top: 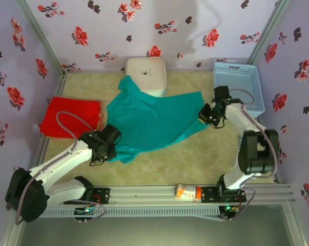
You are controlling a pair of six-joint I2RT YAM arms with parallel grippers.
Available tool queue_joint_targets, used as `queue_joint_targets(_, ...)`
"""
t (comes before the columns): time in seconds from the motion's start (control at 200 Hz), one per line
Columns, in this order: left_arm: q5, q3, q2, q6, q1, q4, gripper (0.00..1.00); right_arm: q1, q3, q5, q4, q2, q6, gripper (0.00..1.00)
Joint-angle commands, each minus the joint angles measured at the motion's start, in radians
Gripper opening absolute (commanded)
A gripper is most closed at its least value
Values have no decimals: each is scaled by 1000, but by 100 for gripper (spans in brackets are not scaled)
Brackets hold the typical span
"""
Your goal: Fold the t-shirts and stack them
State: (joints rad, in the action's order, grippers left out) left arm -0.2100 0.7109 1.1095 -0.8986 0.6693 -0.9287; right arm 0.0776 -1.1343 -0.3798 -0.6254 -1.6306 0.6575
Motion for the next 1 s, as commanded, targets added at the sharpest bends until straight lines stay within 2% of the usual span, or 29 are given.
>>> queue_joint_targets(0.0,-15,9,19,30,-6,-7,0,2,-92,-62,80,-104,21,0)
queue_joint_targets(0.08,-14,9,29,38,-7,2,0,2,-173,-66,64,-208,4,2)
queue_joint_targets(0.155,-14,7,32,40,-7,5,0,2,-210,-76,59,-268,-16,30)
queue_joint_targets(0.245,-13,5,33,43,-7,6,0,1,-187,-48,88,-248,-38,45)
queue_joint_targets(0.325,-13,3,27,46,-7,5,0,2,-112,43,126,-159,-61,62)
queue_joint_targets(0.36,-12,1,26,45,-7,5,0,1,-83,87,129,-117,-76,66)
queue_joint_targets(0.45,-9,-1,26,48,-6,6,0,-1,-22,161,120,-39,-111,66)
queue_joint_targets(0.555,2,0,30,54,-7,6,0,-2,25,183,104,-11,-132,60)
queue_joint_targets(0.785,10,-9,16,56,-8,5,0,-4,87,150,171,-54,-124,40)
queue_joint_targets(0.995,14,-18,7,53,-7,5,0,-4,75,113,224,-108,-96,37)
